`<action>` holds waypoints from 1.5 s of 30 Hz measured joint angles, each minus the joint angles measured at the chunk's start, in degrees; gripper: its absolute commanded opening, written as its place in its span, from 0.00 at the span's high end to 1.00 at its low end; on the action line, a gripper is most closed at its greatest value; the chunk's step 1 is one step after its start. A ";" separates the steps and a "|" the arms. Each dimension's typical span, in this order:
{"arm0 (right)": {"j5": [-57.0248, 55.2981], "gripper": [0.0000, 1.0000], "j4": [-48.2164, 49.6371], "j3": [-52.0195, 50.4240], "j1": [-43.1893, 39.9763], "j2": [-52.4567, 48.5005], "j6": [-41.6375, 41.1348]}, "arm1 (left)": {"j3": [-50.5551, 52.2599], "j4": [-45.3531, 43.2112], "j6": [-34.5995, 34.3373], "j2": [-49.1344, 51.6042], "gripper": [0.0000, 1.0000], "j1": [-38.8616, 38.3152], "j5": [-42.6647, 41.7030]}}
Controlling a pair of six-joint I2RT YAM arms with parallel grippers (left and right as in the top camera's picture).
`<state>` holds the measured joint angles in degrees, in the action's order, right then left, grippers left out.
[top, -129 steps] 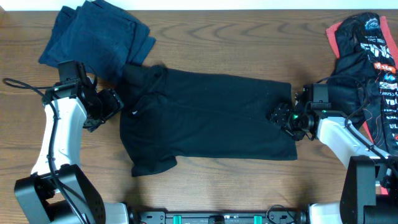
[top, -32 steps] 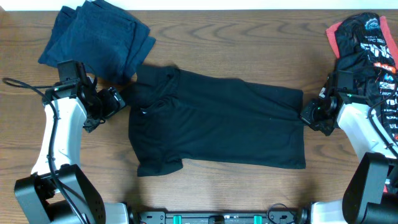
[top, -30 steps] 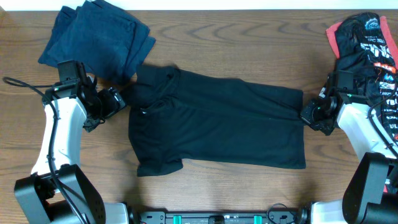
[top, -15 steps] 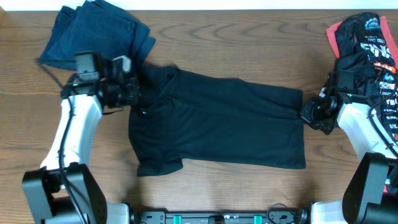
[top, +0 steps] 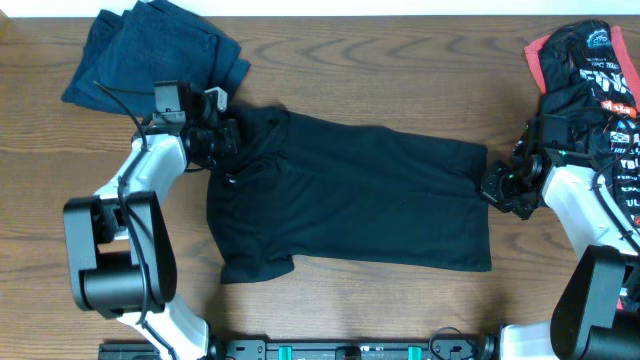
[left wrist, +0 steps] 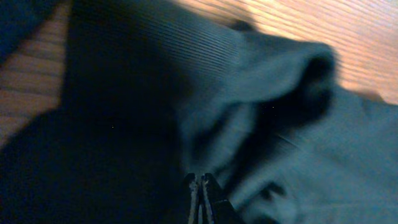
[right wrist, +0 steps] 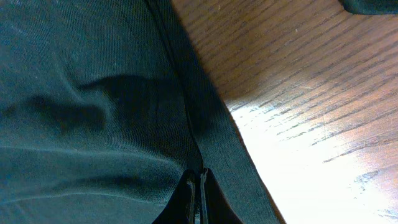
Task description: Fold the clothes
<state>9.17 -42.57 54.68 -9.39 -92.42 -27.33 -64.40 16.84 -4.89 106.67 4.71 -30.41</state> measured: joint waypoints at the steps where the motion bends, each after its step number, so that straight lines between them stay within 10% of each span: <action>1: 0.00 0.99 -0.02 0.00 0.00 0.00 0.22 | 0.00 -0.37 -0.07 0.74 0.94 0.24 0.15; 33: -5.99 0.98 1.31 0.02 -0.02 0.00 -1.99 | -0.02 -6.82 -7.80 7.04 0.94 6.88 2.47; 37: -5.66 0.76 2.62 0.02 -0.02 0.00 -2.56 | -0.02 -6.84 -8.46 7.04 0.88 7.15 2.40; 40: -4.79 0.23 3.63 0.02 0.02 0.00 -2.82 | -0.13 -6.93 -8.83 7.02 0.76 7.32 1.99; 45: -3.56 0.05 4.46 0.02 1.11 0.00 -2.67 | -0.24 -6.71 -8.87 6.64 0.72 7.56 1.01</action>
<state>5.61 -38.11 54.70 -8.27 -92.42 -30.00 -64.64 10.13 -13.76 113.32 12.27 -29.41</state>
